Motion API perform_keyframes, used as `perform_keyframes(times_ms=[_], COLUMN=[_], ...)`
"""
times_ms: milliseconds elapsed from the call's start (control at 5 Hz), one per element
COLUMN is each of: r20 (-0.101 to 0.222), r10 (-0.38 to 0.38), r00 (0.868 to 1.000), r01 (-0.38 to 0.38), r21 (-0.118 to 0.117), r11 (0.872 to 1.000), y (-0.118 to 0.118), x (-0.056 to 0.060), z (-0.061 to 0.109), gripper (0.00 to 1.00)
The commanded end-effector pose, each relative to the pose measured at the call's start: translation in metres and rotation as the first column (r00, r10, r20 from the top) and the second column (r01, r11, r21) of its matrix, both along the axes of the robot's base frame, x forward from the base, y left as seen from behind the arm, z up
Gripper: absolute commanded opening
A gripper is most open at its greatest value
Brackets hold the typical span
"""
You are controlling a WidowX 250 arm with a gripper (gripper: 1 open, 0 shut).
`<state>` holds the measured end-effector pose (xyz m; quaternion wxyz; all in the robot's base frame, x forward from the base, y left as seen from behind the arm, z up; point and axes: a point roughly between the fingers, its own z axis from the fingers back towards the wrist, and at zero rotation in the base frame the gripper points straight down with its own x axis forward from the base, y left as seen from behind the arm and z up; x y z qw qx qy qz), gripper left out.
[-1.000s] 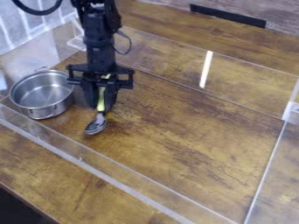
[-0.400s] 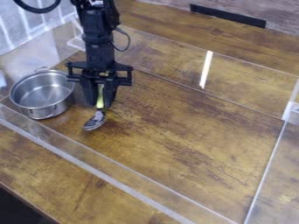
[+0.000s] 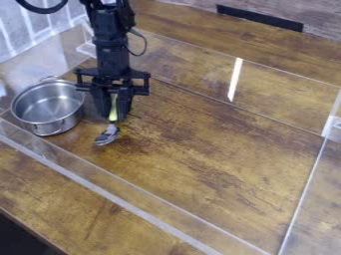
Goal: Move the green spoon to the left
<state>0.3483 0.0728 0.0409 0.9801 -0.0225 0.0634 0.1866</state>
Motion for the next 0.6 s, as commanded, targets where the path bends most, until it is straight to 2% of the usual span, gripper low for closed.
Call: perform_keyframes(times_ms=[0, 400], r20=[0.055, 0.055], r10=[0.016, 0.012], r00=[0.998, 0.998], r01=[-0.016, -0.011], r21=[0.007, -0.006], r11=[1.000, 1.000], y=[0.0099, 0.0117], x=[0.0069, 0.0085], z=[0.0189, 0.0200], gripper=[0.00, 0.00])
